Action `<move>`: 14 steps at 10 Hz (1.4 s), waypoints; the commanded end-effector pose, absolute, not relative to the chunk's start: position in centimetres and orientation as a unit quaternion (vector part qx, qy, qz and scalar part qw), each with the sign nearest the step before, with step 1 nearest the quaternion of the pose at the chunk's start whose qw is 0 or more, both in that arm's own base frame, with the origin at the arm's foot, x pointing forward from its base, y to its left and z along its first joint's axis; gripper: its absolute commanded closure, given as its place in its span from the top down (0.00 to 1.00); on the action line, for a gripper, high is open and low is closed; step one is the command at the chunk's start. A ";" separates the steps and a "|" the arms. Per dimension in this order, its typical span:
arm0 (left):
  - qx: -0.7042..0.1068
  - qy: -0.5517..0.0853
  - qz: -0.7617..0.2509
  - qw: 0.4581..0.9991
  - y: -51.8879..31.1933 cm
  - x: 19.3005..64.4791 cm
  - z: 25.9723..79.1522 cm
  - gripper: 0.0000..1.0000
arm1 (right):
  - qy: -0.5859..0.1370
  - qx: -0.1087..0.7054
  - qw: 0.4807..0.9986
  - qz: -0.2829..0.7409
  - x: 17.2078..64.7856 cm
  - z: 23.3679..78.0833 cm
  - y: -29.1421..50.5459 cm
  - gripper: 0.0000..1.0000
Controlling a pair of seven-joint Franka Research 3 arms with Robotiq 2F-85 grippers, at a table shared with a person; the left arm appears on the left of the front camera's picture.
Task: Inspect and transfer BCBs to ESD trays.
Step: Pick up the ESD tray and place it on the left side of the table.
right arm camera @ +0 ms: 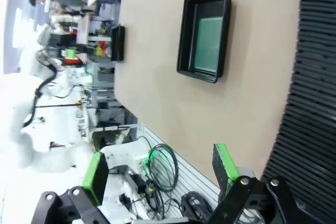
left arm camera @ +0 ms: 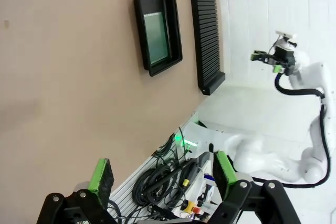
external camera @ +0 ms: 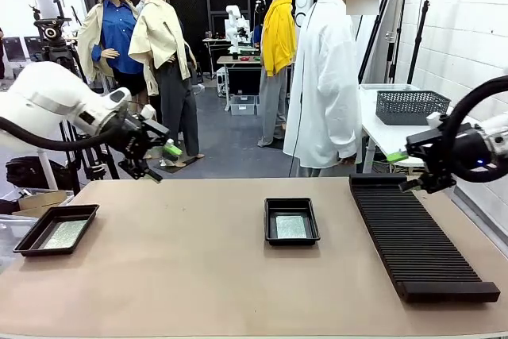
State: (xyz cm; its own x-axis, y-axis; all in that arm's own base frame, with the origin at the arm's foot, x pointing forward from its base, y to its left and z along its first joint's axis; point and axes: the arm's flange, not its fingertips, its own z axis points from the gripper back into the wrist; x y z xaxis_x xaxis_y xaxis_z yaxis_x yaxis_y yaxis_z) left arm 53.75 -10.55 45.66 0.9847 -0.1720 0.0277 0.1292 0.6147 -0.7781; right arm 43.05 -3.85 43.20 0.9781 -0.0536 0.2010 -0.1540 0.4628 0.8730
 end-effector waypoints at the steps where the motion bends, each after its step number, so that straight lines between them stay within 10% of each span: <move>1: -0.393 0.021 -0.074 0.916 -13.6 53.8 46.2 1.00 | -0.107 0.553 0.826 0.032 42.6 42.1 -6.3 1.00; 14: -0.227 -0.028 -0.084 0.970 -34.0 50.6 42.0 1.00 | -0.071 0.605 0.793 -0.021 45.1 36.7 -11.7 1.00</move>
State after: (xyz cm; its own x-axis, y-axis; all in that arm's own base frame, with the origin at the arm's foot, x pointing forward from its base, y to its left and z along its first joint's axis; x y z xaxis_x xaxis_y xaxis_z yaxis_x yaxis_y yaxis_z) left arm 50.07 -33.21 42.14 0.9816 -0.1596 0.1048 0.1902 0.8647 -0.4648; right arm 44.44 -11.07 36.91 0.9884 -0.1336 0.0722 -0.0288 0.3019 0.9529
